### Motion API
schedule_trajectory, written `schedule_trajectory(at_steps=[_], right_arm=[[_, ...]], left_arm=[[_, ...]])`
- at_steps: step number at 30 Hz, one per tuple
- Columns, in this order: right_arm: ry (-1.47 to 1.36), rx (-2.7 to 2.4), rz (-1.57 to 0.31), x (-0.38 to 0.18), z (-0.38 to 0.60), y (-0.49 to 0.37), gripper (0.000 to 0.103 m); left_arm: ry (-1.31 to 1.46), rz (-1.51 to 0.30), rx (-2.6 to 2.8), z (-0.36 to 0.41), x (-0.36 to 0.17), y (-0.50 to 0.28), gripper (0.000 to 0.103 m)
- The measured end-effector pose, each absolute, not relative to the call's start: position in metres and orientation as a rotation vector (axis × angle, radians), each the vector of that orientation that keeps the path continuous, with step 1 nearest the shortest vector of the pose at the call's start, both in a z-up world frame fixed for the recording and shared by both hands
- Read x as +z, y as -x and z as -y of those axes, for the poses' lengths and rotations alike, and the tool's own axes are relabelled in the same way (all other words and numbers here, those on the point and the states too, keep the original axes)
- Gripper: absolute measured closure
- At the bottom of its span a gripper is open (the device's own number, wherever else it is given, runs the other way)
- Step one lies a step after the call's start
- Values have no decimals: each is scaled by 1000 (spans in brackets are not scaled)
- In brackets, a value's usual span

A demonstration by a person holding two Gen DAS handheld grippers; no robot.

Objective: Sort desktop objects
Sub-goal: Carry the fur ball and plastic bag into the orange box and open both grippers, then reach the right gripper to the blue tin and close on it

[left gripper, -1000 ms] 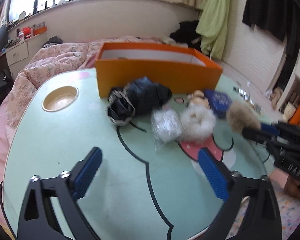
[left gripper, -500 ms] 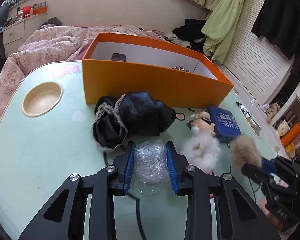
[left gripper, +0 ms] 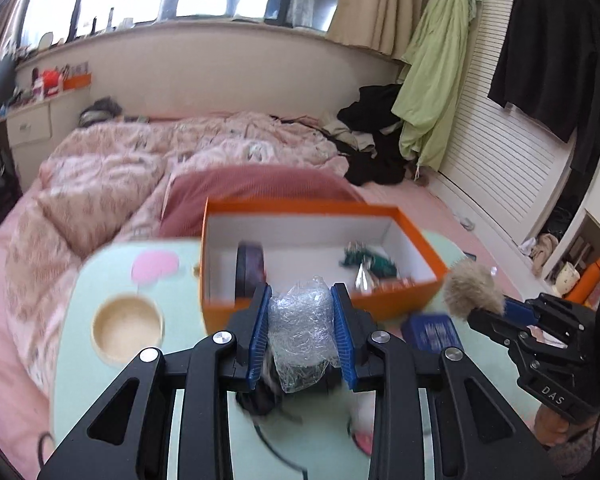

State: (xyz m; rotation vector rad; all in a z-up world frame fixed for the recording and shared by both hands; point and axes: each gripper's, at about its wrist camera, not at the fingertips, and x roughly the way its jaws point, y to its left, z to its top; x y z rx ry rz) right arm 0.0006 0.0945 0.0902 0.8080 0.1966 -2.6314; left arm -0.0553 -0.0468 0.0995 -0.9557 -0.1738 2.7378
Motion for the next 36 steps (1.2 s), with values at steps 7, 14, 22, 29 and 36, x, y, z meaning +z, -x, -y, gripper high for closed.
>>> schedule_trajectory(at_steps=[7, 14, 22, 29, 36], right_arm=[[-893, -2671, -195, 86, -80, 84, 81], [-918, -2677, -120, 76, -92, 102, 48], [-873, -2697, -77, 88, -117, 44, 28], [-990, -2643, -80, 58, -135, -16, 21], [-1097, -2597, -174, 20, -128, -44, 17]], left_arm=[[1053, 149, 2761, 48, 108, 138, 71], [1153, 82, 2799, 42, 85, 153, 28], [1018, 90, 2819, 56, 93, 99, 23], [1095, 167, 2756, 65, 65, 28, 23], [1207, 136, 2751, 37, 20, -9, 23]])
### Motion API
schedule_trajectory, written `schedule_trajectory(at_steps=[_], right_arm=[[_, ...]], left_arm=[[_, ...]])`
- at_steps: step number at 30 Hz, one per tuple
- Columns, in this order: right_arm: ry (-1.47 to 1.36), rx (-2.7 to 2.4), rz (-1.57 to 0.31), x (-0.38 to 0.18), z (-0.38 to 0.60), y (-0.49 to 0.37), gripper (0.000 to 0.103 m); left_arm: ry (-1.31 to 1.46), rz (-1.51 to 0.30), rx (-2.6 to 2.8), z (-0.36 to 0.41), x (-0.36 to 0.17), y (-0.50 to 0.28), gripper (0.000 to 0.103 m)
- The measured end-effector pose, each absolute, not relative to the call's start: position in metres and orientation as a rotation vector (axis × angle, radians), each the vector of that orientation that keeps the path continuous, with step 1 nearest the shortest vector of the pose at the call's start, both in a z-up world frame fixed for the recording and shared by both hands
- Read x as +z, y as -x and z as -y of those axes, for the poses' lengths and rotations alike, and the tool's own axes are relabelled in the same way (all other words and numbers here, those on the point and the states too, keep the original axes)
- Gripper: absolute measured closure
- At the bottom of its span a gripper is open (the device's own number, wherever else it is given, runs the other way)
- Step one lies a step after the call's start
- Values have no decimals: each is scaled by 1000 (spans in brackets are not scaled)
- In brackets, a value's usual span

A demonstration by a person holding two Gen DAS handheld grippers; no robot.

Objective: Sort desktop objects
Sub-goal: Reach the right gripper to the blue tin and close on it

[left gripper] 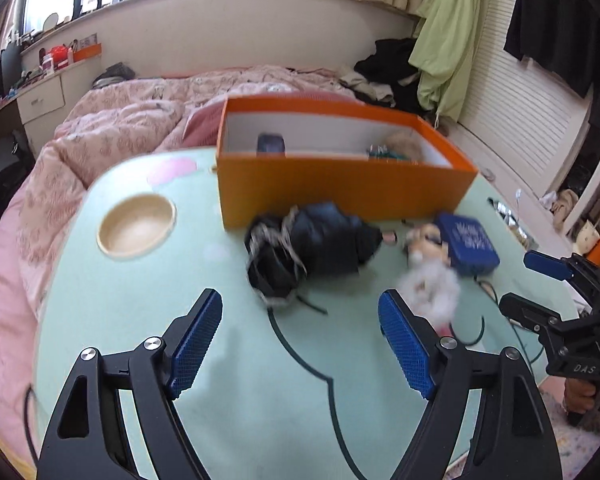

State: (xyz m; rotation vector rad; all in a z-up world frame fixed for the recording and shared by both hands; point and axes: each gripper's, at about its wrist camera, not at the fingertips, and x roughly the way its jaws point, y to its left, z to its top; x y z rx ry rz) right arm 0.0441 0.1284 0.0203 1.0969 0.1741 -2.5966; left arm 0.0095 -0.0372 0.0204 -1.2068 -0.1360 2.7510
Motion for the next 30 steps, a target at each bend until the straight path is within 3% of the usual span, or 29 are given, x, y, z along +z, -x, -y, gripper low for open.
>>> schedule_trajectory(at_steps=[1, 3, 5, 11, 25, 30], right_arm=[[-1126, -2596, -157, 14, -130, -43, 13], [-1220, -2615, -187, 0, -126, -38, 0], [-1217, -2614, -188, -1, -126, -38, 0], [-1211, -2614, -187, -5, -130, -39, 0], [-1204, -2619, -188, -2, -128, -42, 0], [-1159, -2706, -111, 13, -137, -27, 3]], left_arm=[[1231, 135, 2745, 34, 14, -10, 23], [1261, 39, 2785, 22, 2, -12, 12], [1290, -62, 2810, 9, -2, -13, 7], [1313, -12, 2799, 14, -4, -13, 2], [1316, -13, 2802, 13, -7, -14, 1], [1314, -4, 2798, 16, -8, -13, 1]])
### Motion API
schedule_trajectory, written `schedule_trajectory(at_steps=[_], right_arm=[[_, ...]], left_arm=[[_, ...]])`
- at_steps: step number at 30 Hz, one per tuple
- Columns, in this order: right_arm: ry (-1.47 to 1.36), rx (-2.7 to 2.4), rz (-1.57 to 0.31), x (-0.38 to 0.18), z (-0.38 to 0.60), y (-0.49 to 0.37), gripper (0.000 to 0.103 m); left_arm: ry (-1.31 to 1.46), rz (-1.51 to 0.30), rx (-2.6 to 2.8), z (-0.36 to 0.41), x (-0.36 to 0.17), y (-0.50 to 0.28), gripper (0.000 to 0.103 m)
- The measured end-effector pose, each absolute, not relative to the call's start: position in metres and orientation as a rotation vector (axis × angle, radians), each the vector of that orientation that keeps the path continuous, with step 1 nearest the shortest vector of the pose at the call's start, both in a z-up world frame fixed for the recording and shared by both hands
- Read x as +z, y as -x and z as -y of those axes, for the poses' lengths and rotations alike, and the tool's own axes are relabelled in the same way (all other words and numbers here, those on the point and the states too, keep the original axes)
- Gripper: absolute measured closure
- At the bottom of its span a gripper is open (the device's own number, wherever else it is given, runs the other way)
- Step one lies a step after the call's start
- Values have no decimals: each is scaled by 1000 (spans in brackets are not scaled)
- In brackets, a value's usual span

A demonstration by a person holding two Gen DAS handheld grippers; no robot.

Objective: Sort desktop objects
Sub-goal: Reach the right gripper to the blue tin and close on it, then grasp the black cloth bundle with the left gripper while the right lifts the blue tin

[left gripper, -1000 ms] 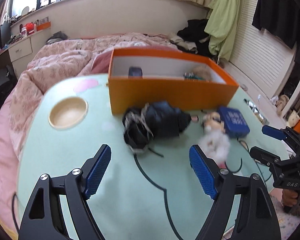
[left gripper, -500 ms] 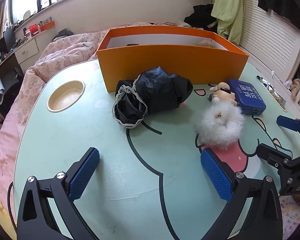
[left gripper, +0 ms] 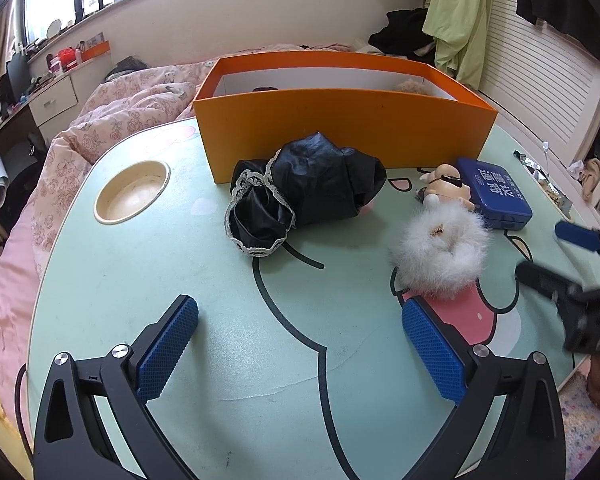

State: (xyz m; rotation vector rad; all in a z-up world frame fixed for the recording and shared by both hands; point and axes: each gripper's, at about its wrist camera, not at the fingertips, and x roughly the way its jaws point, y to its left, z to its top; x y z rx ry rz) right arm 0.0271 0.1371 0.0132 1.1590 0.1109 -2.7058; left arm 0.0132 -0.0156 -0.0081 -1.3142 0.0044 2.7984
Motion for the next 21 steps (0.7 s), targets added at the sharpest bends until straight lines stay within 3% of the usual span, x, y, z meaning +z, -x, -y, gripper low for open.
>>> schedule_trajectory(at_steps=[6, 10, 13, 14, 15, 21], right_arm=[[-1186, -2728, 25, 30, -131, 17, 4], [-1269, -2701, 14, 25, -118, 39, 10], [-1327, -2699, -70, 12, -110, 40, 21], [-1301, -2717, -122, 13, -107, 37, 32], [-1284, -2713, -138, 13, -106, 34, 35], [-1215, -2690, -86, 14, -117, 19, 37]], left_arm=[[1314, -4, 2798, 15, -8, -13, 1], [1314, -4, 2798, 15, -8, -13, 1], [1314, -5, 2798, 15, -8, -13, 1], [1315, -7, 2798, 15, -8, -13, 1], [1314, -7, 2798, 15, -8, -13, 1], [1313, -5, 2797, 15, -9, -13, 1]])
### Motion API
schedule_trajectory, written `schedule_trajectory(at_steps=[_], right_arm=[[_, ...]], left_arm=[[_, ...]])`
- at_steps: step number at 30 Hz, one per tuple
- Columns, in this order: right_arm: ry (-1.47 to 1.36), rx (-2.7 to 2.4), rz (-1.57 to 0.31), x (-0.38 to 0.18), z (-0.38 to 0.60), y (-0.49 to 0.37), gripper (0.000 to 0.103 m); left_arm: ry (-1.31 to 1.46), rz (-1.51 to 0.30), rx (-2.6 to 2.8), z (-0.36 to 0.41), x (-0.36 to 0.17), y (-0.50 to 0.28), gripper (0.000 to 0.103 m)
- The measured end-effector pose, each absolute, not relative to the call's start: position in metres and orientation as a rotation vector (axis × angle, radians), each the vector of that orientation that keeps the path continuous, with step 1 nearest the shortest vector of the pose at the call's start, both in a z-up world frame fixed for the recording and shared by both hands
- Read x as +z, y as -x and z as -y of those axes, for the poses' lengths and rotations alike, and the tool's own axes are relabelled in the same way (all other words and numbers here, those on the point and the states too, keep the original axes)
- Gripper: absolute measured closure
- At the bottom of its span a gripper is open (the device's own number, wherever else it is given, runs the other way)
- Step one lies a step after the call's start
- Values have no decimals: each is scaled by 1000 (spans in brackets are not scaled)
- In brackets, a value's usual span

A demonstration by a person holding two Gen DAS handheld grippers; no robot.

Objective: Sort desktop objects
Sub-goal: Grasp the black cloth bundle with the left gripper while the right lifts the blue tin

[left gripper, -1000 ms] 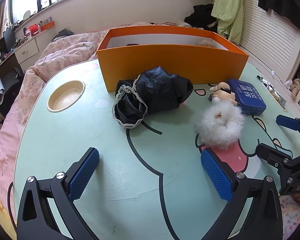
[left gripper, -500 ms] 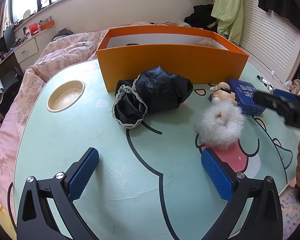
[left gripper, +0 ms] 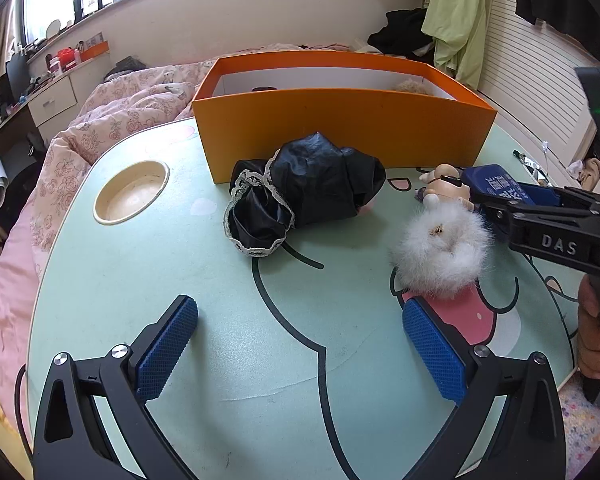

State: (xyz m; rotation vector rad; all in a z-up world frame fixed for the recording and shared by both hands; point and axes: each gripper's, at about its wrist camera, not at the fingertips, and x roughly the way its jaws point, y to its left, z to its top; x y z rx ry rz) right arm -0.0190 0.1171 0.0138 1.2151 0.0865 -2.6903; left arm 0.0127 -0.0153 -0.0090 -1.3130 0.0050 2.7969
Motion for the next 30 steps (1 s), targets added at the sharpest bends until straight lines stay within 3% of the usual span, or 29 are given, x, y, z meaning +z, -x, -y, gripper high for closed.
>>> schedule_trajectory(at_steps=[5, 11, 23, 24, 26, 28, 30], right_arm=[[-1028, -2752, -49, 30, -130, -14, 37], [-960, -2766, 9, 36, -144, -35, 37], [-972, -2754, 34, 34, -140, -38, 37], [-978, -2752, 37, 33, -140, -38, 37], [-986, -2749, 45, 32, -140, -38, 37], [-985, -2748, 57, 32, -141, -38, 37], [-978, -2749, 60, 34, -143, -38, 37]], left_arm=[[1305, 19, 2798, 17, -8, -13, 1], [1227, 188, 2820, 35, 6, -11, 1], [1260, 114, 2795, 32, 17, 49, 1], [1291, 111, 2769, 30, 12, 53, 5], [1332, 96, 2742, 28, 3, 56, 46], [1317, 60, 2754, 27, 4, 51, 60], [1276, 105, 2735, 31, 9, 44, 62]])
